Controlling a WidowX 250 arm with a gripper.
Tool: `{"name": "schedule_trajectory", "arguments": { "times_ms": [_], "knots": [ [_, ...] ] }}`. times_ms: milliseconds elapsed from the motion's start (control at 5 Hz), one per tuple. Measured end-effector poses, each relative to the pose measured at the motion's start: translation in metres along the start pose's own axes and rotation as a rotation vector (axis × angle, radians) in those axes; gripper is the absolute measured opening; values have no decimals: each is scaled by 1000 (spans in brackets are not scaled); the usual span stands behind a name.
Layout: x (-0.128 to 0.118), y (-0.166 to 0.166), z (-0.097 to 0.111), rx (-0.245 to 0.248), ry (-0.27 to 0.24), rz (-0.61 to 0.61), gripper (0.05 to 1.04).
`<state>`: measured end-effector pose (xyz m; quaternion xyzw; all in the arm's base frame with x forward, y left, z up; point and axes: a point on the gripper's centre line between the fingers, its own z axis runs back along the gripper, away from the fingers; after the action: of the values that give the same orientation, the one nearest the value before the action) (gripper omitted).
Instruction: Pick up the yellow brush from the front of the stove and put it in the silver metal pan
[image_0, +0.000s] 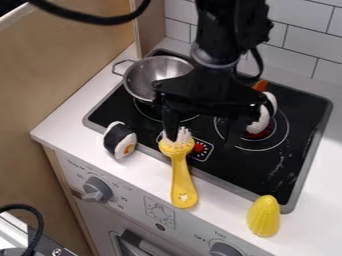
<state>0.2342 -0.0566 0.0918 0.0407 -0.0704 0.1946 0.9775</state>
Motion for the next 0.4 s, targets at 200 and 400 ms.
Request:
{"name": "schedule_trajectory", "arguments": {
  "times_ms": [200,400],
  "knots": [
    [-5,8,2,-13,-36,-1,1000],
    [-8,15,-2,-3,-66,-10,1000]
  ]
}}
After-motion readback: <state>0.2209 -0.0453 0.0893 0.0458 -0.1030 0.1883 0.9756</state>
